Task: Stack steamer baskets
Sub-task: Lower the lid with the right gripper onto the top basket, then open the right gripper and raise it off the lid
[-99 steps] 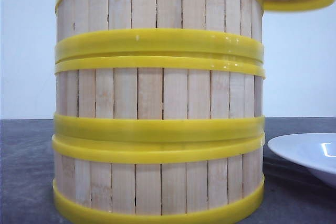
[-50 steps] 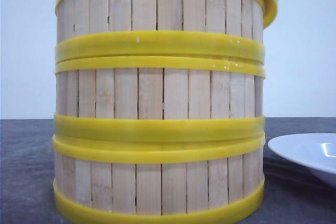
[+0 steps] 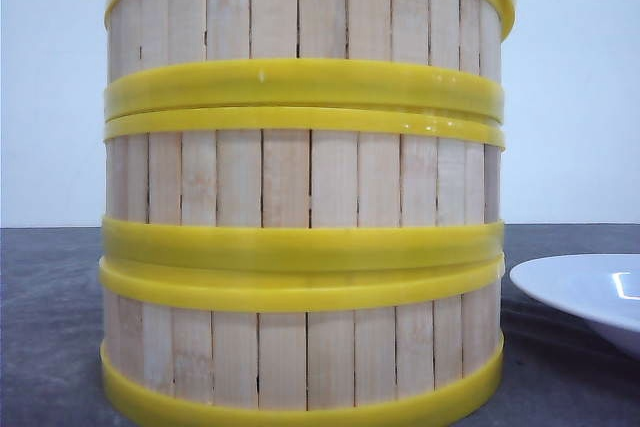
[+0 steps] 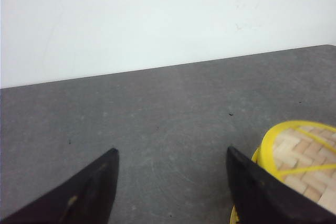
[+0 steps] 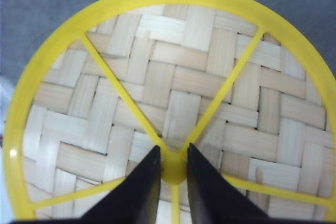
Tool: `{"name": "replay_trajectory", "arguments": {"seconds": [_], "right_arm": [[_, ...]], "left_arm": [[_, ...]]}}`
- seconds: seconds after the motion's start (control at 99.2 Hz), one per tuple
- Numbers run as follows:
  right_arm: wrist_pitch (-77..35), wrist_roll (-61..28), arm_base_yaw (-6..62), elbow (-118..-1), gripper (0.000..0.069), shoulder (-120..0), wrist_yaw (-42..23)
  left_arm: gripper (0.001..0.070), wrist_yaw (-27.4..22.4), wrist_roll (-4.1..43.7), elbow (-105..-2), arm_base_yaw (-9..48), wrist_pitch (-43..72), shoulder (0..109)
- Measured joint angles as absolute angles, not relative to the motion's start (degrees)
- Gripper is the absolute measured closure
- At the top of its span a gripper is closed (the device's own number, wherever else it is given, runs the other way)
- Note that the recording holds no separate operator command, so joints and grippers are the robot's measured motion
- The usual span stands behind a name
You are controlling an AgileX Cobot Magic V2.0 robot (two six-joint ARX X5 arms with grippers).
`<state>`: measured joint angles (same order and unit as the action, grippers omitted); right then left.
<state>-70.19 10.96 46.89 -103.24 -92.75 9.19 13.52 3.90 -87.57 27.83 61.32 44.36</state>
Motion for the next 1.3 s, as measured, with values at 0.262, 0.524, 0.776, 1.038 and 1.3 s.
{"name": "replay_trajectory", "arguments": {"seconds": [0.262,0.524,0.776,1.038,1.3], "right_arm": [[-69.6,11.0,48.0,-103.4,0.0635,-94.1,8.5],[-69.5,11.0,48.1,-103.5,0.0635,-94.4,8.6],[-69.0,11.0,48.0,-103.5,0.0446,-94.5,8.8],[-69.6,10.0,47.3,-111.1,0.0341,-94.9,8.3],[-69.6,-2.2,47.9,-121.4,0.0629,-90.3,-3.5]], "left_arm": [[0.0326,13.5,3.9,-87.6,27.8,61.5,44.5],[0.0326,13.5,3.9,-87.6,27.8,62.4,44.5],[0.0326,13.5,3.9,-87.6,27.8,62.4,44.5],[0.0326,13.5,3.9,-87.6,27.8,62.4,44.5],[0.0328,14.3,3.9,-87.4,27.8,59.9,44.2]]}}
